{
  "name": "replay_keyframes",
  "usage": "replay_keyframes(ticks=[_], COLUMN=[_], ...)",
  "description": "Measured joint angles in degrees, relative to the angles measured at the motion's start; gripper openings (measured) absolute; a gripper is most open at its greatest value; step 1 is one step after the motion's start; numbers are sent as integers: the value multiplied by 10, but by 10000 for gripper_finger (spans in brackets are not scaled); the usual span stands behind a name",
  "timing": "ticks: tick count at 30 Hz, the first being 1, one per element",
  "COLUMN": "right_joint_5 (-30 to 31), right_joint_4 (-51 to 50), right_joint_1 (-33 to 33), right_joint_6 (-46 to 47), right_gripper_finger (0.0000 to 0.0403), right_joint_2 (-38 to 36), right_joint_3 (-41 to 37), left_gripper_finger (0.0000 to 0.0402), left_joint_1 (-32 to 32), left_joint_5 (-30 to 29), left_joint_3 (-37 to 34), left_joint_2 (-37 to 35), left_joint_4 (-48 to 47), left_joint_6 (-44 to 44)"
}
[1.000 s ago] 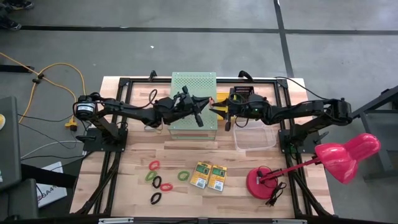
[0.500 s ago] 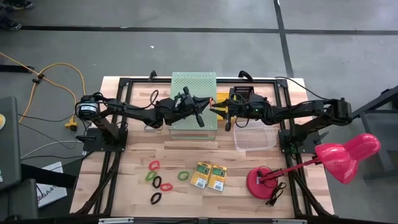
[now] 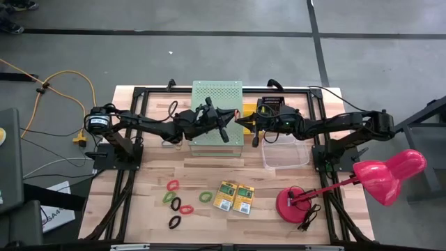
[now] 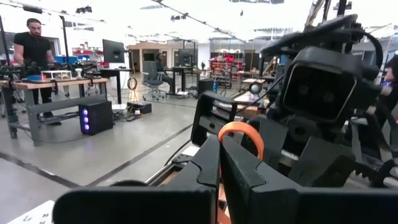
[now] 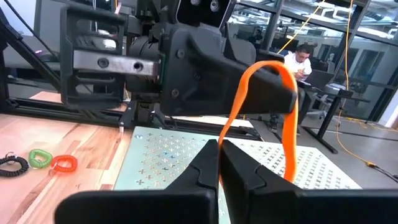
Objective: Pick & Place Office Desk Supplies
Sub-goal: Put the orange rubber band into the black bin
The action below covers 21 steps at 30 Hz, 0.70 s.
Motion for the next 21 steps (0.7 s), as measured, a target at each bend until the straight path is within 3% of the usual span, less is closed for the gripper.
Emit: replay_keyframes(ticks=[8,15,21], right_joint_5=[13,76,143], right_joint_4=[4,-17,-71], right_joint_1=[2,3,17], right_joint_6=[6,8,6], right_gripper_finger=[2,2,2], right_joint_2=[-5,-19,-67], right_joint_3=[0,0,0], left_gripper_finger=[28,72,79], left_joint_1=[0,0,0], left_joint_5=[0,-1,-4], left_joint_3=[0,0,0], left_joint_2=[0,0,0], left_joint_4=[-29,-30,-36], left_joint_6=[0,20,20])
